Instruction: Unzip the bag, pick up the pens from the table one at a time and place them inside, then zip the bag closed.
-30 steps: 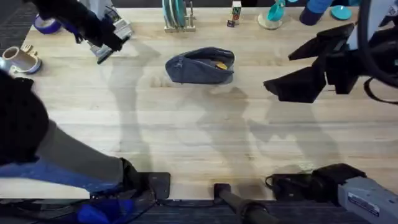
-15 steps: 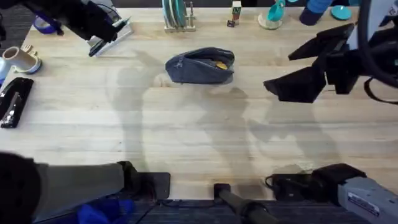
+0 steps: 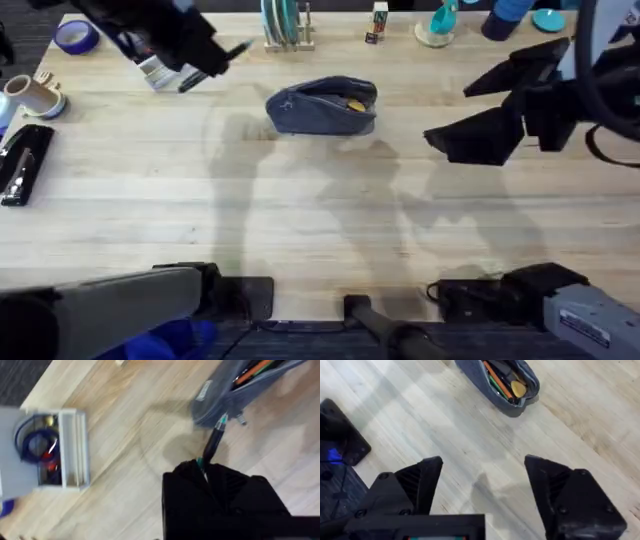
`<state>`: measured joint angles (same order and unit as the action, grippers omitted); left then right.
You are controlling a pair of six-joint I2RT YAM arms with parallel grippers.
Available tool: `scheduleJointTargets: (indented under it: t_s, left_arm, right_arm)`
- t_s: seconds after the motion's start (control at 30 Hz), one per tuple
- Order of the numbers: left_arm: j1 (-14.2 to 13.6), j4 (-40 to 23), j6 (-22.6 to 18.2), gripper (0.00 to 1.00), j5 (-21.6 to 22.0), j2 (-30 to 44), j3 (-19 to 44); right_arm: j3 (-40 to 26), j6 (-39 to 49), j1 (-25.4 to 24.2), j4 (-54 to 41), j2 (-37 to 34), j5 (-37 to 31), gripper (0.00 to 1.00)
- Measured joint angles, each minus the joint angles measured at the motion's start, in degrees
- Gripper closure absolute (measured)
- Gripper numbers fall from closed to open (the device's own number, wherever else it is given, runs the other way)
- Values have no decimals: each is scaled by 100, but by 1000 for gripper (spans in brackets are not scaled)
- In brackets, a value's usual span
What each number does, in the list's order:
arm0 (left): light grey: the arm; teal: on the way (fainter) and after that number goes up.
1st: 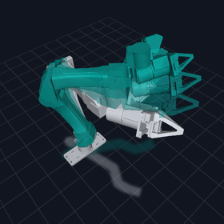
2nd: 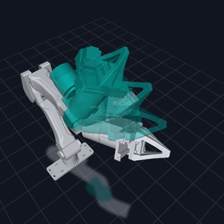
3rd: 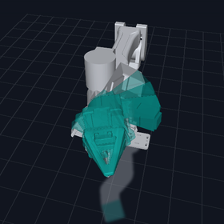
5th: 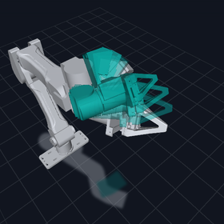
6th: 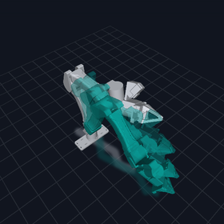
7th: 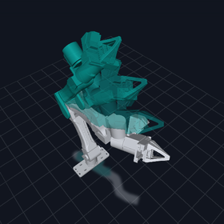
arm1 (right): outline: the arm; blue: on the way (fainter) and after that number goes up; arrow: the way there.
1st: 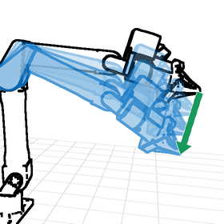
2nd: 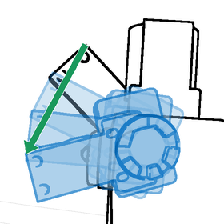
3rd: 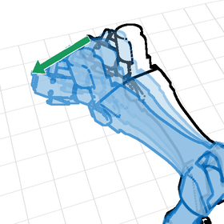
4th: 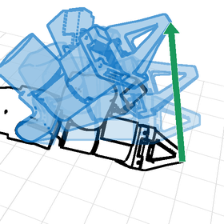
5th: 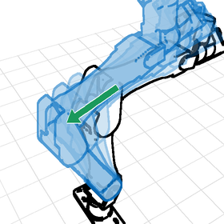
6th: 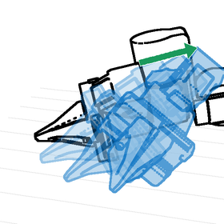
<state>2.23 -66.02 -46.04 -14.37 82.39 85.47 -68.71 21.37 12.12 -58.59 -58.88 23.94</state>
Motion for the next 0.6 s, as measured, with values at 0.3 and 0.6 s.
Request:
scheduleJointTargets:
  t_s: [0.3,0.6]
  left_arm:
    - [-864,143,0,960,-1,0,0]
    - [-1568,796,-135,960,-486,0,0]
  right_arm:
    - [0,0,0,0,-2,0,5]
    - [0,0,0,0,0,0,5]
